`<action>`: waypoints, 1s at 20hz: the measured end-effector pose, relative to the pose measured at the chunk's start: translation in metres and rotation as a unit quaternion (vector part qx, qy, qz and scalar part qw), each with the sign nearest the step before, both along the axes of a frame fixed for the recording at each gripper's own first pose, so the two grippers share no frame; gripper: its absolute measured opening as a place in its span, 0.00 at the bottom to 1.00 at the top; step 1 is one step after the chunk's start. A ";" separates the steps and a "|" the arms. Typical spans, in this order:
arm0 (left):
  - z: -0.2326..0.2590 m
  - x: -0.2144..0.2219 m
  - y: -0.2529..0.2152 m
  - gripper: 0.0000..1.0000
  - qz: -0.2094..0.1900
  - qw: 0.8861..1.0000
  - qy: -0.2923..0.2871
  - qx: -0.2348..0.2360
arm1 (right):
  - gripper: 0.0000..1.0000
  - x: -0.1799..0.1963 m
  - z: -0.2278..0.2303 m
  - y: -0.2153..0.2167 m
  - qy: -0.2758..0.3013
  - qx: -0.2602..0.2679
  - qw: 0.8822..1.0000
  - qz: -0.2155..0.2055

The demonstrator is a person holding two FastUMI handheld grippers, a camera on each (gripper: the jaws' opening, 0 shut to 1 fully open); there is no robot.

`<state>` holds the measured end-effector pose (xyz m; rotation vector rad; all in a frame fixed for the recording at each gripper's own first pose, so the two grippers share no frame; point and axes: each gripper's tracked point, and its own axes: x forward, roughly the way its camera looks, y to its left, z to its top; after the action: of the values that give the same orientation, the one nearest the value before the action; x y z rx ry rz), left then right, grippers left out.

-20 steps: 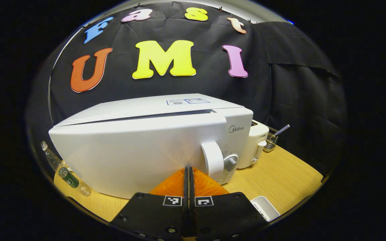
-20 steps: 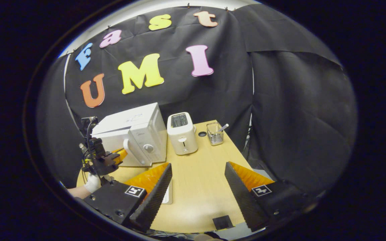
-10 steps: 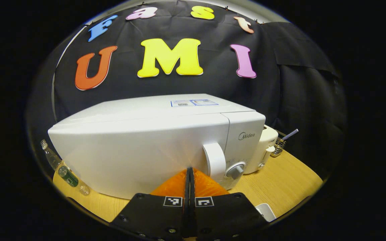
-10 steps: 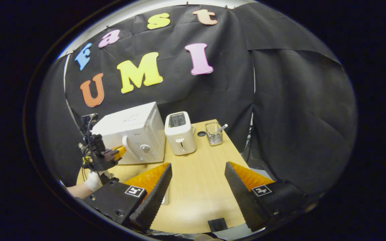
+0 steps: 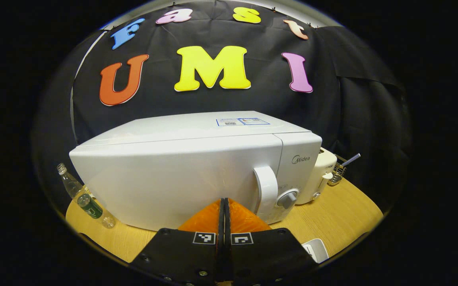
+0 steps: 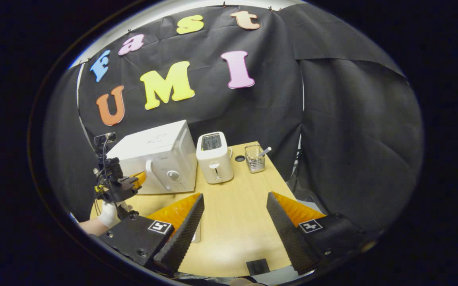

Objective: Open the microwave oven with the left hand, put the food in, and close the microwave oven.

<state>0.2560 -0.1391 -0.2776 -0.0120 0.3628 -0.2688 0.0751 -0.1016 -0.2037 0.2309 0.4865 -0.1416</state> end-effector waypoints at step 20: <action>0.122 -0.152 0.088 0.95 0.018 0.997 -0.081 -0.008 | 1.00 -0.040 0.058 0.092 -0.078 -0.057 0.995 0.038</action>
<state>0.1043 -0.0515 -0.1556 -0.0124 0.1995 -0.2345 0.0348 -0.0093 -0.1461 0.1093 0.3304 -0.0755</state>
